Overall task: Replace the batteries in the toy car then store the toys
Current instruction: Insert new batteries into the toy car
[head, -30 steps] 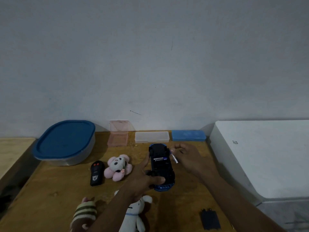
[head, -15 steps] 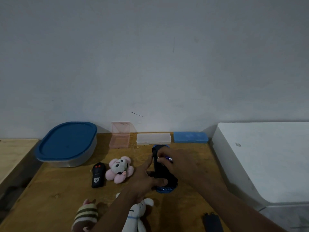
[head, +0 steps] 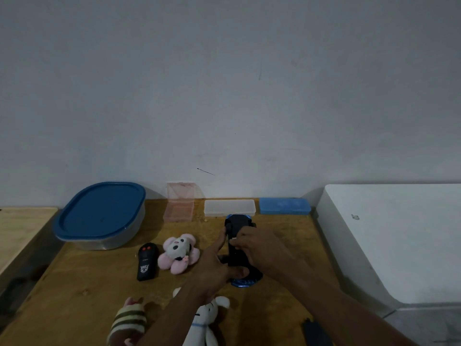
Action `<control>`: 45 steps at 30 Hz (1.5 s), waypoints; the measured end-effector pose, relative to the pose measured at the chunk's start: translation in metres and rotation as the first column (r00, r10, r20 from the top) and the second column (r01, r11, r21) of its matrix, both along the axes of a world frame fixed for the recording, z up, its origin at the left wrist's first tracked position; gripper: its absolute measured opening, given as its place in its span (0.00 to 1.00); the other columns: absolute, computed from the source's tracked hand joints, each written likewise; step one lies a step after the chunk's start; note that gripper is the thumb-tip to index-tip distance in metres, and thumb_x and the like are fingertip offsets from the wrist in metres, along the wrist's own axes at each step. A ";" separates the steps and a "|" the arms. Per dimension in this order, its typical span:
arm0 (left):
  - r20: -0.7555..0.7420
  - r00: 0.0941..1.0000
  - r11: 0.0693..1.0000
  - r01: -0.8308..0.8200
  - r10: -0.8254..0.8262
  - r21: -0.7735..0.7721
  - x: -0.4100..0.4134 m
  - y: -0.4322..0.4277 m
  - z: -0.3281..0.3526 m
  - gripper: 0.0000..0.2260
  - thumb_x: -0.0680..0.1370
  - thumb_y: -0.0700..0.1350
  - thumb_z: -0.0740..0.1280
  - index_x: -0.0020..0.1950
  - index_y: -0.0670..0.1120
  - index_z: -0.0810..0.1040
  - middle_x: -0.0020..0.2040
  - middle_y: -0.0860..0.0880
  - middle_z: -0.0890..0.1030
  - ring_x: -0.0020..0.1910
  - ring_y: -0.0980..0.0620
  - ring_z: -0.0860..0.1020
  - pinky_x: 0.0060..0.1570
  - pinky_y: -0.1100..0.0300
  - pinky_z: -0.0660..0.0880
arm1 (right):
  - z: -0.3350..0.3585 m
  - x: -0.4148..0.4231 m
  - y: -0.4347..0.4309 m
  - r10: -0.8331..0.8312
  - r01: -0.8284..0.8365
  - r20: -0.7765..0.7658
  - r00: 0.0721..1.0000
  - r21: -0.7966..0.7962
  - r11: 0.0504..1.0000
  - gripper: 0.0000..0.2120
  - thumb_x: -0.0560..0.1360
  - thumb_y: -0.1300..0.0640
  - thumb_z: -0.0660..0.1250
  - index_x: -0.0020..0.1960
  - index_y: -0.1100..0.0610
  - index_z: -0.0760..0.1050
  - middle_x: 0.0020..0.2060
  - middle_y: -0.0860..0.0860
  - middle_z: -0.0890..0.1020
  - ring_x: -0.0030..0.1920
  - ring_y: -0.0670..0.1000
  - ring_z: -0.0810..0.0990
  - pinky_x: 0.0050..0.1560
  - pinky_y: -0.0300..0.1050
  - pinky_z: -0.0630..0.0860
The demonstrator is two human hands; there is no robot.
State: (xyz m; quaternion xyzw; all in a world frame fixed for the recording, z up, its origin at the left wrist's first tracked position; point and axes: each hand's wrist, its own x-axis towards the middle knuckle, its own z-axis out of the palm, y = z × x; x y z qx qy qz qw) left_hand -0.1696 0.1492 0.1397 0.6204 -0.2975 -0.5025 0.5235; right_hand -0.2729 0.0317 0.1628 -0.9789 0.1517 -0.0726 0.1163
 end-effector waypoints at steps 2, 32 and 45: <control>0.004 1.000 1.000 -0.016 0.016 0.023 -0.001 0.000 -0.003 0.47 0.68 0.29 0.74 0.76 0.60 0.55 0.50 0.51 0.82 0.46 0.54 0.83 0.41 0.60 0.81 | -0.001 0.000 0.001 -0.014 0.014 -0.010 1.000 0.024 1.000 0.15 0.77 0.60 0.63 0.62 0.57 0.76 0.56 0.54 0.79 0.54 0.52 0.78 0.55 0.42 0.73; -0.034 0.998 0.998 -0.055 0.056 0.039 -0.002 0.003 -0.010 0.44 0.68 0.28 0.74 0.75 0.56 0.59 0.56 0.41 0.82 0.49 0.47 0.83 0.44 0.54 0.82 | 0.004 0.001 0.005 -0.030 0.034 -0.051 0.998 0.082 0.996 0.14 0.78 0.62 0.60 0.62 0.59 0.76 0.58 0.56 0.80 0.57 0.54 0.77 0.60 0.49 0.74; -0.027 0.999 0.999 -0.034 0.035 0.034 -0.001 -0.001 -0.009 0.44 0.68 0.29 0.74 0.76 0.54 0.58 0.51 0.44 0.83 0.47 0.49 0.83 0.41 0.60 0.81 | 0.017 0.004 -0.006 0.186 -0.238 -0.314 0.931 -0.137 0.962 0.17 0.76 0.62 0.64 0.64 0.59 0.71 0.59 0.57 0.76 0.56 0.58 0.78 0.55 0.53 0.76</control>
